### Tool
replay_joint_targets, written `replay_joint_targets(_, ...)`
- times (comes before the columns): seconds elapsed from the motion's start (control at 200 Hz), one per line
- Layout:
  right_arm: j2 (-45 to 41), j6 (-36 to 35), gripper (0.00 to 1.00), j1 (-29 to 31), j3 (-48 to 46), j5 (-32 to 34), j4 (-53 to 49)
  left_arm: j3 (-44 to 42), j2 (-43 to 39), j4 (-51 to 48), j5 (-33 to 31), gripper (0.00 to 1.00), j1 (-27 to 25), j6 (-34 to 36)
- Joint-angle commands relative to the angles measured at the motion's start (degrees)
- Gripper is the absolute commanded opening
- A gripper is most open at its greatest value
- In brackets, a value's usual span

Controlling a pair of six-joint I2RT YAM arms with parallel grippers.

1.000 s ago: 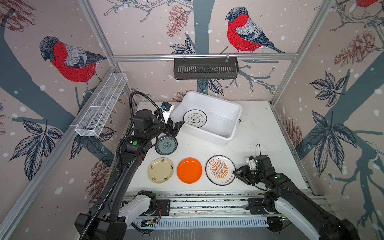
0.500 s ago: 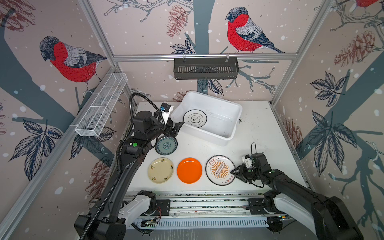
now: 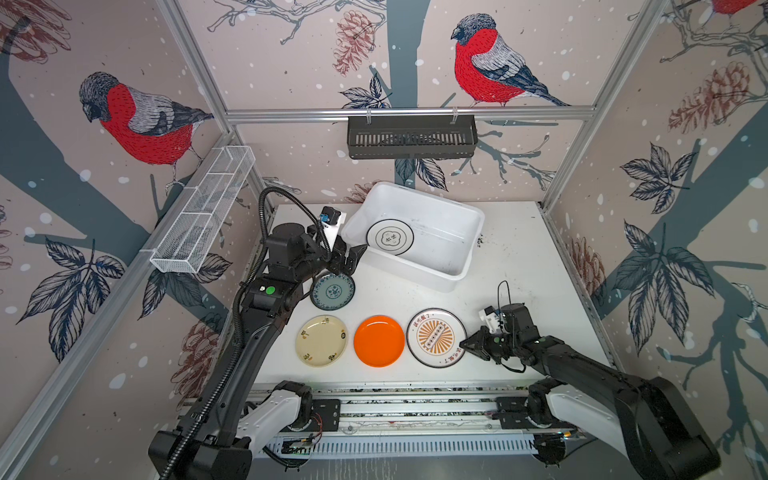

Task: Place the plates into the plastic bin on the countertop
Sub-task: 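Lower the right gripper to the orange-sunburst plate edge while left gripper nears blue plate, then grip the orange-sunburst plate edge and tilt it upright with the right gripper, then carry the sunburst plate over the white bin with the right gripper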

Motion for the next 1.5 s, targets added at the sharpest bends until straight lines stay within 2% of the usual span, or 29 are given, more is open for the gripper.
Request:
replay_joint_targets(0.0,-0.28,0.21,0.06,-0.48,-0.65,1.99,-1.67,0.23,-0.08,1.20,0.39,0.97,0.00,-0.07)
replay_joint_targets(0.085,-0.98,0.30,0.03,-0.70,-1.00,1.45,-1.05,0.46,0.12,1.21,0.46,0.97,-0.05,-0.06)
replay_joint_targets(0.385,-7.20,-0.12,0.02,-1.81,1.71,-1.62,-3.88,1.84,0.74,1.28,0.47,0.97,-0.10,-0.23)
replay_joint_targets(0.785,-10.34,-8.37,0.01,-2.10,11.73,-1.36,-22.94,2.54,2.03,2.14,-0.40,0.97,-0.06,-0.34)
replay_joint_targets(1.106,-7.34,-12.72,0.01,-0.54,22.72,0.98,-32.79,4.46,3.39,2.11,-2.15,0.97,-0.05,-1.12)
replay_joint_targets(1.491,0.34,-16.74,0.01,6.05,38.17,1.55,-41.32,5.92,3.71,2.19,-3.19,0.97,-0.06,-3.53)
